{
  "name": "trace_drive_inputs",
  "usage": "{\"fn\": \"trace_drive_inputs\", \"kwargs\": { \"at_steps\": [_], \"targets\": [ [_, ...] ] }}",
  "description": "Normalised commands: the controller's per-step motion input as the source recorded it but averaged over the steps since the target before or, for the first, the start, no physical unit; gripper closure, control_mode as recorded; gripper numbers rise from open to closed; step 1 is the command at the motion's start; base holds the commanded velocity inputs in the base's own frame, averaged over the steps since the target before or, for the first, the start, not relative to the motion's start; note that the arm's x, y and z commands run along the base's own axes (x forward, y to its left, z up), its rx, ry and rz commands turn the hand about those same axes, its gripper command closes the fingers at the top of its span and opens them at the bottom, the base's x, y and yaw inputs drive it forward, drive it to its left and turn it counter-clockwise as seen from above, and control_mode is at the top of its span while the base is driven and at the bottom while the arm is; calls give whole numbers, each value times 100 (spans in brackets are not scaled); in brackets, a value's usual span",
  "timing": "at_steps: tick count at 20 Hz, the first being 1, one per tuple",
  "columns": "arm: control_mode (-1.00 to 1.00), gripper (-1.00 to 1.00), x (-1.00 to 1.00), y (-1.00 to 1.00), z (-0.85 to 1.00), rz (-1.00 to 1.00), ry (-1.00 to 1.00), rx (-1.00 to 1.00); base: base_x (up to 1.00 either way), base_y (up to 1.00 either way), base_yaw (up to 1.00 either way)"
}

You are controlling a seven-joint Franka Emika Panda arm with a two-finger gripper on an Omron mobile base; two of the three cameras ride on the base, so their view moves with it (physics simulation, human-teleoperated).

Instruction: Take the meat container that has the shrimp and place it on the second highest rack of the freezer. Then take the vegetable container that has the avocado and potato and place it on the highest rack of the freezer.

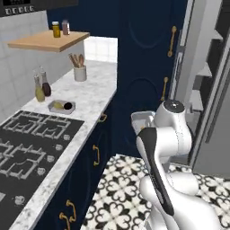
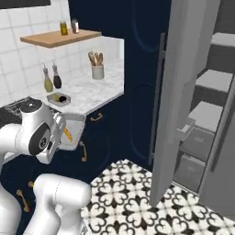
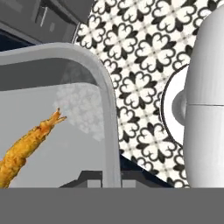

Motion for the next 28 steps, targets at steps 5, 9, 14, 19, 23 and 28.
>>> {"fn": "trace_drive_inputs", "kwargs": {
  "at_steps": [5,9,14,19,23,28],
  "targets": [
    [100,100,0,0,0,0,0,0,-100,7,-70],
    [100,100,0,0,0,0,0,0,-60,-34,-65],
    [100,100,0,0,0,0,0,0,2,-99,-42],
    [100,100,0,0,0,0,0,0,92,-72,-7],
    [100,100,0,0,0,0,0,0,100,-47,20],
    [100,100,0,0,0,0,0,0,77,-9,46]
  ]
}}
